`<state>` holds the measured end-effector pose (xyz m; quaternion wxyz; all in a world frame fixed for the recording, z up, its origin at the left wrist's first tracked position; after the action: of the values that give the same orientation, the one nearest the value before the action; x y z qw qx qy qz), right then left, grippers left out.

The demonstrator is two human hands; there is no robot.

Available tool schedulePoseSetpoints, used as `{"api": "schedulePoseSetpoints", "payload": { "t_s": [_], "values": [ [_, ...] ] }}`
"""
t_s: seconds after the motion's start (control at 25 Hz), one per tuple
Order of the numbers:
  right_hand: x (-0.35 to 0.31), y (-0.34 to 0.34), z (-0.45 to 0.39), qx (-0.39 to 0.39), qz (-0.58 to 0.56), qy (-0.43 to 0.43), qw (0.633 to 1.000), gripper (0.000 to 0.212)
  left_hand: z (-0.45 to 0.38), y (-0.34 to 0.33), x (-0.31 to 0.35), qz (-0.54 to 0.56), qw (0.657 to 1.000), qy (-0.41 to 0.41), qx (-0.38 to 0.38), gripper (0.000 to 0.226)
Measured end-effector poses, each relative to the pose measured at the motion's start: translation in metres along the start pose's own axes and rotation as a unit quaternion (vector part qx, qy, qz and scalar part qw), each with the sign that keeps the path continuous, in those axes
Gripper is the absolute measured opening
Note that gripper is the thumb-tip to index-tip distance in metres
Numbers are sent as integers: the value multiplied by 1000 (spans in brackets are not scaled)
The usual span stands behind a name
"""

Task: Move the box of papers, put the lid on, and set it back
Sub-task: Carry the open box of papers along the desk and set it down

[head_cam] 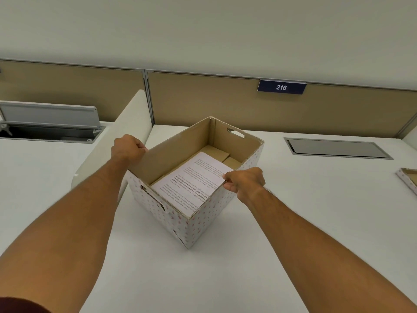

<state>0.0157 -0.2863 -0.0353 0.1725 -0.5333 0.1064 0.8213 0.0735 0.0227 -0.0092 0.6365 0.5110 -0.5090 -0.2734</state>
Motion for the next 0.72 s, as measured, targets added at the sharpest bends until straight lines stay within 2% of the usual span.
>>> {"api": "schedulePoseSetpoints", "payload": {
  "t_s": [0.32,0.72],
  "values": [
    [-12,15,-13,24,92,18,995,18,14,10,6,48,988,17,-146,20],
    [-21,52,-4,-3,107,2,994,15,61,11,27,20,981,-19,-191,17]
  ]
}}
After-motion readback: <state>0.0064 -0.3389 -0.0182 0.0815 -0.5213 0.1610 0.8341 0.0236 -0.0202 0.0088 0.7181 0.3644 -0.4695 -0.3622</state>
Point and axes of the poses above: each hand's wrist, its own z-axis away from the middle knuckle, its own y-axis out of the back of the hand, x = y × z, the point moved 2 cm from there along -z, towards the middle knuckle, and after that the axes turned 14 degrees about -z, right-handed, at the moved point
